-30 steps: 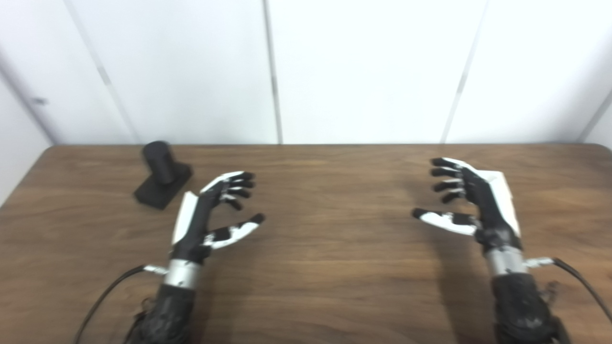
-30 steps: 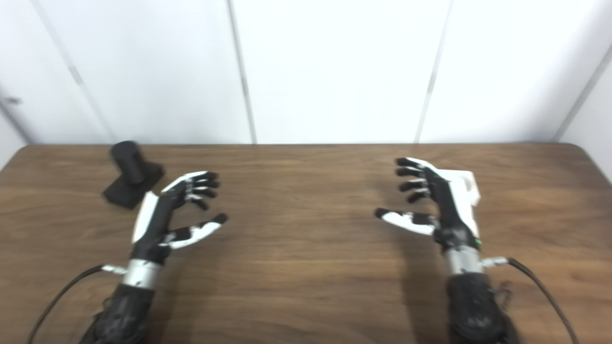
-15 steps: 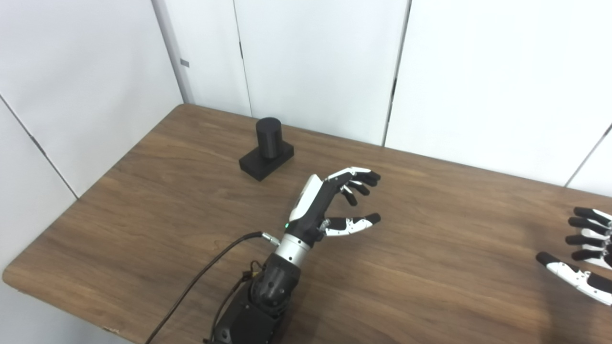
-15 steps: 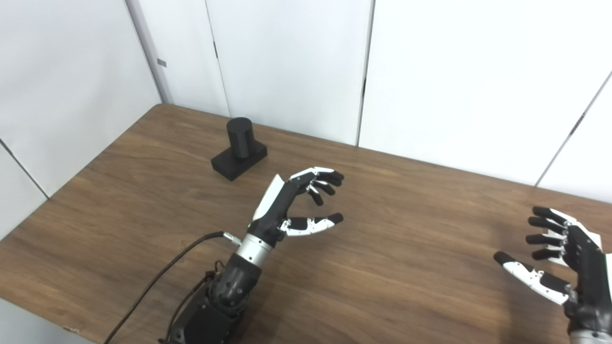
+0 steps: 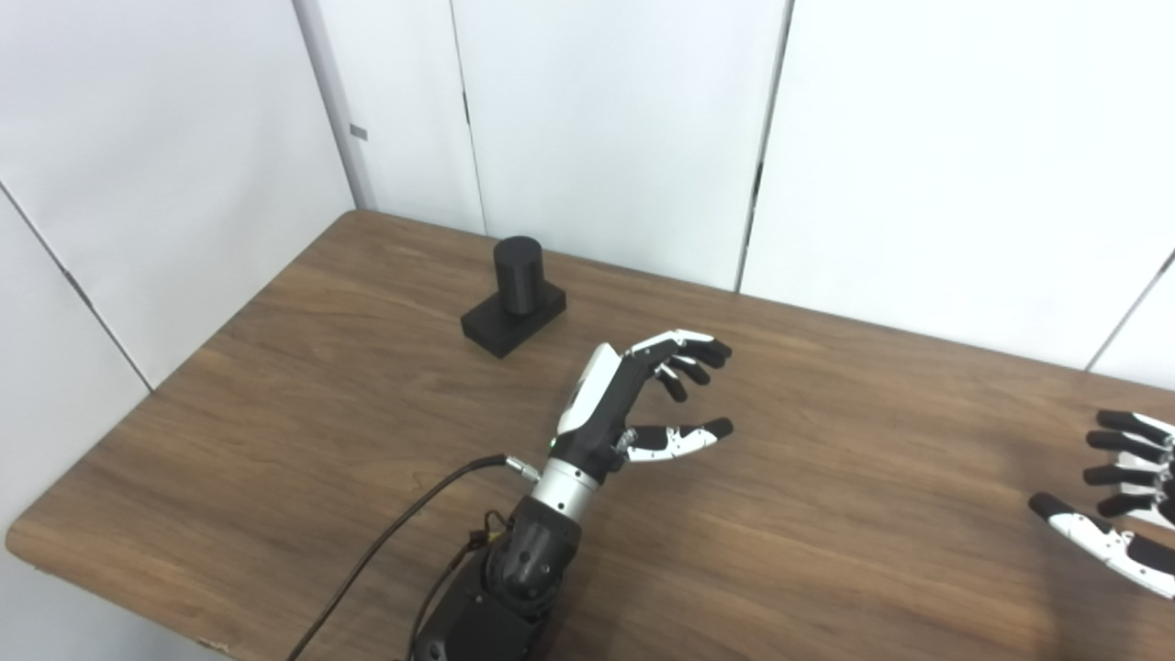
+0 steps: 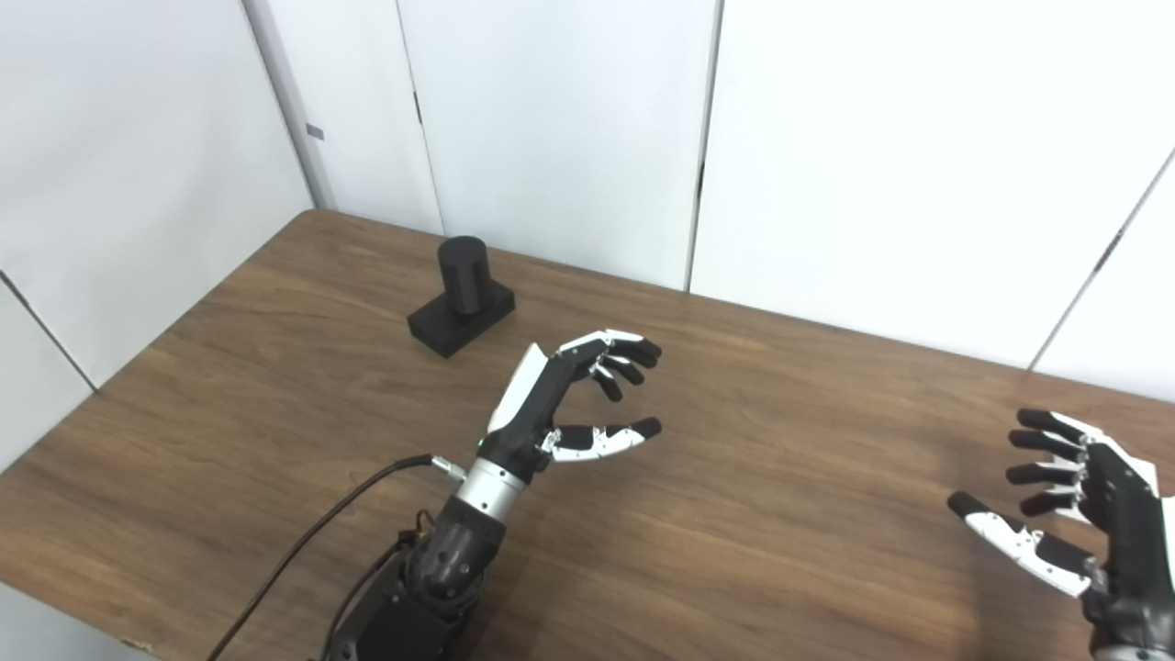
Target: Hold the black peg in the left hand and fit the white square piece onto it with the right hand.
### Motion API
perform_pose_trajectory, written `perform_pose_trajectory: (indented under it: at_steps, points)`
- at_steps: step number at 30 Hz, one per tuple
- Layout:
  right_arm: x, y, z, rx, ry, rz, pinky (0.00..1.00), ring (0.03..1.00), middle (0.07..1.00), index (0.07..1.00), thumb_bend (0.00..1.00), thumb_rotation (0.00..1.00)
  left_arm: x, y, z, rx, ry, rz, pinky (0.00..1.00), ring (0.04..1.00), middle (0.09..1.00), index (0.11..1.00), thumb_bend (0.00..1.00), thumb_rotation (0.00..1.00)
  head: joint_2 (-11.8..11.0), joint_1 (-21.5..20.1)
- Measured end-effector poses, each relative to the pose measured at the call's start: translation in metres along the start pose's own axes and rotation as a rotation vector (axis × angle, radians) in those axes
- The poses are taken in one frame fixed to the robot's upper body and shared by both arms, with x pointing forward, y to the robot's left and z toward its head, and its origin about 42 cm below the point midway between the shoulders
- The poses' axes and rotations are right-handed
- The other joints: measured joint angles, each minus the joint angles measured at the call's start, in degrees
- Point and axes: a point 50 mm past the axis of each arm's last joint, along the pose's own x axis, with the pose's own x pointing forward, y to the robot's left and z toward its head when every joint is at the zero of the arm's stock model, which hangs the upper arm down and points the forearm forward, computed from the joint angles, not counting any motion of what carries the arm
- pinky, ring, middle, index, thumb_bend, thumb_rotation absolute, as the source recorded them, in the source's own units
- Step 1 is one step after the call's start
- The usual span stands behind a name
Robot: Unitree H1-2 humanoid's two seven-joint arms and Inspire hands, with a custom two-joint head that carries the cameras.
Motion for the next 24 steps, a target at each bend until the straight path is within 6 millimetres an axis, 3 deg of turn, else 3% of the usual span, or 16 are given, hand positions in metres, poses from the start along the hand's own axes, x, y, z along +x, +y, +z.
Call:
perform_pose_trajectory:
  at_steps: [6,15,24]
  points:
    - [0.000,0.000,0.000,0.005,0.000,0.000,0.39,0.539,0.657,0.684,0.58,0.00,0.001,0.005,-0.001,0.002,0.031,-0.005,0.47,0.599,0.656,0.645,0.68,0.05,-0.4,-0.1]
    - [0.000,0.000,0.000,0.012,0.004,-0.001,0.40,0.539,0.655,0.685,0.59,0.00,0.029,0.060,0.006,0.144,-0.005,0.038,0.48,0.618,0.679,0.667,0.70,0.05,-0.7,-0.1]
    - [0.000,-0.001,0.003,0.014,0.016,-0.005,0.40,0.544,0.664,0.689,0.58,0.00,0.038,0.085,0.013,0.240,0.022,0.111,0.53,0.670,0.728,0.719,0.74,0.11,-0.6,-0.1]
